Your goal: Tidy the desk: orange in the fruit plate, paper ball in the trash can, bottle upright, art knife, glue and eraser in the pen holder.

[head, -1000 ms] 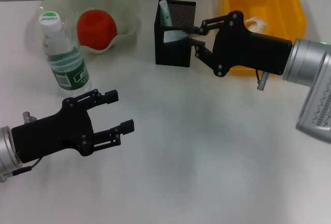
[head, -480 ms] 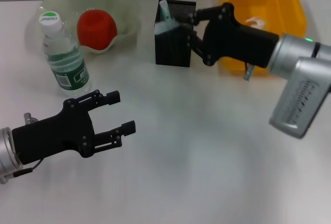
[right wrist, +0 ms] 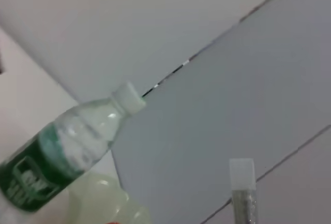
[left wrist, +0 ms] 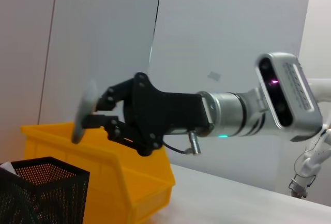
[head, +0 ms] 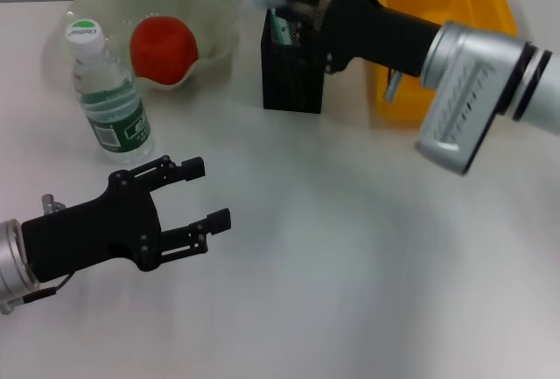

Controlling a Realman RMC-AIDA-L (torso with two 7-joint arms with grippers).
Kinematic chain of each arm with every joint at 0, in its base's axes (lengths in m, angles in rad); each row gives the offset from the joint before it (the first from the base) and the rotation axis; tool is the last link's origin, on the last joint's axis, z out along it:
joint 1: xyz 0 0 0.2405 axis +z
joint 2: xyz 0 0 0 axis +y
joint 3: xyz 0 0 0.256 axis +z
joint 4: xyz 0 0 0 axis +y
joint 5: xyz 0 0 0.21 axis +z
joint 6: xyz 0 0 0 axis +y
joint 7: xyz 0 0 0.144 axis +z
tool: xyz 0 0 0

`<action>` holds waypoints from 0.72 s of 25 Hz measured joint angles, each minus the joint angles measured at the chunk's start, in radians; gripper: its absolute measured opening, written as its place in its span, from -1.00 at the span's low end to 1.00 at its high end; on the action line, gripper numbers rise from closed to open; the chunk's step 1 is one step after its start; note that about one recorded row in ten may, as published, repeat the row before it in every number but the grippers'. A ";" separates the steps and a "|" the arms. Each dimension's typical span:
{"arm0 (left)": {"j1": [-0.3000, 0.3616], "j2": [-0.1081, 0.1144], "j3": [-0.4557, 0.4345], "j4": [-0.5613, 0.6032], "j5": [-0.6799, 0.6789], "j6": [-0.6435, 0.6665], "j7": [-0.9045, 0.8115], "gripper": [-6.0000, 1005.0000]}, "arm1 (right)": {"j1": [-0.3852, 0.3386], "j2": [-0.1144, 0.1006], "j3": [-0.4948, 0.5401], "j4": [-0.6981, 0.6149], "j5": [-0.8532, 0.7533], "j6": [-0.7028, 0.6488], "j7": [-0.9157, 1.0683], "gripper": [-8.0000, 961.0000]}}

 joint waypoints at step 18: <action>0.009 0.002 -0.009 0.000 -0.040 0.011 0.040 0.56 | 0.086 0.000 0.000 0.073 0.065 0.106 0.634 -0.71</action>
